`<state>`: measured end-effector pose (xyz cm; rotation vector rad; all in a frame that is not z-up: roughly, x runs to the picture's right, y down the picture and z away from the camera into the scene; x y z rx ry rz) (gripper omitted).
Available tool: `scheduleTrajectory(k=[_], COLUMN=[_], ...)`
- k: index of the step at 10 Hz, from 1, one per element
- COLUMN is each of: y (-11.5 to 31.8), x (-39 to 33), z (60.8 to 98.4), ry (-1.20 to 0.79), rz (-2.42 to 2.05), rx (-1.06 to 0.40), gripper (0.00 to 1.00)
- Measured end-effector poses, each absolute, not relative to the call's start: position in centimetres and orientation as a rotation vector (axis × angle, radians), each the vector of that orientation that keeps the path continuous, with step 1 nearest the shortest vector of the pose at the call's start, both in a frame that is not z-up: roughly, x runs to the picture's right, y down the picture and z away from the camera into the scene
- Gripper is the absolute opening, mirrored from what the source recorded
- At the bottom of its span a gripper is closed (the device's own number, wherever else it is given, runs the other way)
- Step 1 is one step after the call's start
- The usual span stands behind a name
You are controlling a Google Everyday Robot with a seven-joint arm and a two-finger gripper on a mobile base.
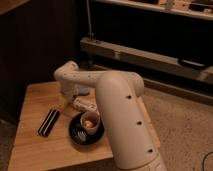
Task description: Stand the bottle upright
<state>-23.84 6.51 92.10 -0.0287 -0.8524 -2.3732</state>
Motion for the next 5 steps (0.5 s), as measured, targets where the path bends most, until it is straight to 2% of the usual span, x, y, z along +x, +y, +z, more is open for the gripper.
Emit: scheduleTrajectory(k=[2,5], y=[6.91,7.29], x=[-23.98,-24.05], z=[92.3,92.55], ry=[-0.863,-0.873], rz=[-2.382,-2.391], rx=[-0.04,-0.056], gripper=[0.6,0.58])
